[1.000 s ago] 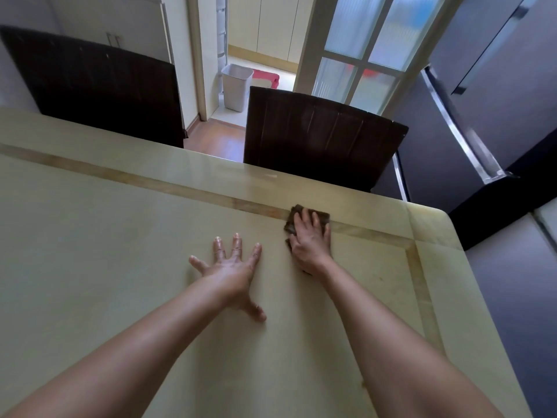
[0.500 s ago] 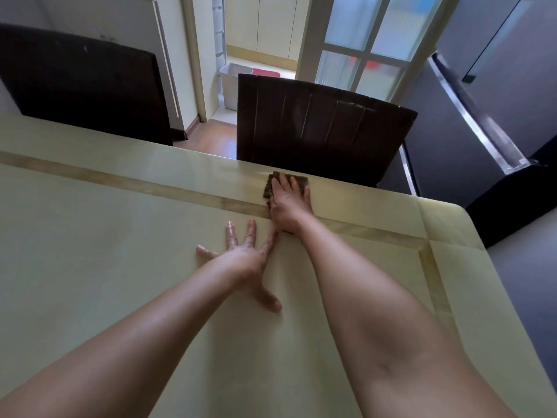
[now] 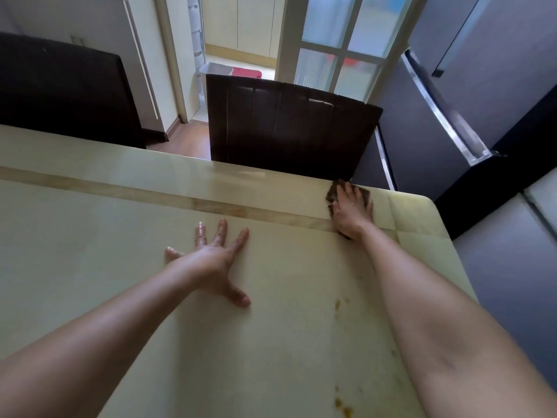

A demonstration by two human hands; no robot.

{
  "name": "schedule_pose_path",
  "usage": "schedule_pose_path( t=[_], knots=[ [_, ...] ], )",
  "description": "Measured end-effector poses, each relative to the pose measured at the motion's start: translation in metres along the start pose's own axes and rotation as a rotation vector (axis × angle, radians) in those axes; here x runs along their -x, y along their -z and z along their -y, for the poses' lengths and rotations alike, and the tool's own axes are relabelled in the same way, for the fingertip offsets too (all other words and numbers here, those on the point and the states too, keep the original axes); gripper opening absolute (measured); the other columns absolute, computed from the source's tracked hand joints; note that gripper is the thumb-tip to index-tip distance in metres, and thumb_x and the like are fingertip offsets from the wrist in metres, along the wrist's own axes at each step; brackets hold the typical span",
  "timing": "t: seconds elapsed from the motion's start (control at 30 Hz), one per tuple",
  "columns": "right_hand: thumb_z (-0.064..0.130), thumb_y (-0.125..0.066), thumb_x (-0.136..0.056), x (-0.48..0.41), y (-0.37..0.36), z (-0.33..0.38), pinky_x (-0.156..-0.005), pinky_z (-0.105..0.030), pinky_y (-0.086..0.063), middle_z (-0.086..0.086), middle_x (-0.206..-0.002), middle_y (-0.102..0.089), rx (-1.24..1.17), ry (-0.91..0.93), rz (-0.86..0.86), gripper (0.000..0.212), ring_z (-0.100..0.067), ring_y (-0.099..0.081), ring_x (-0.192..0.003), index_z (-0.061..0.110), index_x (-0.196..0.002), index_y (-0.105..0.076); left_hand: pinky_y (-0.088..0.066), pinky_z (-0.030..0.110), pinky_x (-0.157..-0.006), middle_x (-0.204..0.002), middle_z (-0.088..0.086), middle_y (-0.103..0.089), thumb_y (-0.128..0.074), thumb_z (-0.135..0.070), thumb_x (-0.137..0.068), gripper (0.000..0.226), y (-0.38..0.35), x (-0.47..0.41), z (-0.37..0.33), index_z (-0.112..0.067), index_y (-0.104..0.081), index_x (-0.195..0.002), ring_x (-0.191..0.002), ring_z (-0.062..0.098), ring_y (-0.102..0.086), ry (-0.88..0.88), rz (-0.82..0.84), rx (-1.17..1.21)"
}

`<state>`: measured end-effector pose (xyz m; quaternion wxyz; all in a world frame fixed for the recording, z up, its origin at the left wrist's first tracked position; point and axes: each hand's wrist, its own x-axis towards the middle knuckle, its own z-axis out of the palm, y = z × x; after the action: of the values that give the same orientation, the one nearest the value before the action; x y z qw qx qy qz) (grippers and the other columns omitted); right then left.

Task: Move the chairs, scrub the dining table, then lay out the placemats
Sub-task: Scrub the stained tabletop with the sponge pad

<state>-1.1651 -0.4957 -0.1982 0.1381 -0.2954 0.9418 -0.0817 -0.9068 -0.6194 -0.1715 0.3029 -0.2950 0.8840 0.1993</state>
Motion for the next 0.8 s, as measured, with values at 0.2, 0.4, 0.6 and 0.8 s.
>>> schedule_pose_path(
  t=[0.2, 0.4, 0.6, 0.8],
  knots=[
    [0.023, -0.022, -0.102, 0.015, 0.001, -0.028, -0.117, -0.047, 0.008, 0.001, -0.160, 0.007, 0.022, -0.150, -0.018, 0.053, -0.021, 0.008, -0.147, 0.019, -0.152, -0.005, -0.005, 0.078, -0.098, -0.149, -0.004, 0.040, -0.075, -0.063, -0.058, 0.130, 0.000, 0.000, -0.001, -0.046, 0.024, -0.140, -0.137, 0.035, 0.034, 0.000, -0.008, -0.008],
    [0.023, -0.024, -0.102, 0.045, -0.013, 0.006, -0.116, -0.050, 0.010, -0.001, -0.160, 0.009, 0.009, -0.078, 0.007, 0.055, -0.023, 0.009, -0.147, 0.017, -0.153, -0.003, -0.006, 0.080, -0.096, -0.149, -0.004, 0.039, -0.074, -0.065, -0.057, 0.130, 0.001, -0.001, -0.003, -0.045, 0.024, -0.141, -0.137, 0.036, 0.033, 0.017, -0.007, -0.031],
    [0.024, -0.027, -0.101, 0.111, -0.041, 0.065, -0.116, -0.048, 0.013, -0.001, -0.159, 0.012, -0.010, 0.124, 0.059, 0.058, -0.020, 0.014, -0.146, 0.016, -0.152, -0.001, -0.004, 0.080, -0.096, -0.150, -0.003, 0.037, -0.075, -0.064, -0.057, 0.129, 0.002, 0.005, -0.004, -0.045, 0.020, -0.142, -0.137, 0.036, 0.033, 0.012, -0.017, -0.011],
    [0.027, -0.027, -0.101, 0.173, -0.060, 0.084, -0.114, -0.044, 0.017, 0.002, -0.159, 0.016, -0.013, 0.244, 0.143, 0.060, -0.017, 0.018, -0.145, 0.018, -0.152, 0.002, 0.000, 0.071, -0.107, -0.156, -0.001, 0.023, -0.071, -0.063, -0.062, 0.117, -0.013, 0.028, -0.007, -0.044, 0.008, -0.146, -0.143, 0.030, 0.022, -0.003, -0.216, 0.019]
  ],
)
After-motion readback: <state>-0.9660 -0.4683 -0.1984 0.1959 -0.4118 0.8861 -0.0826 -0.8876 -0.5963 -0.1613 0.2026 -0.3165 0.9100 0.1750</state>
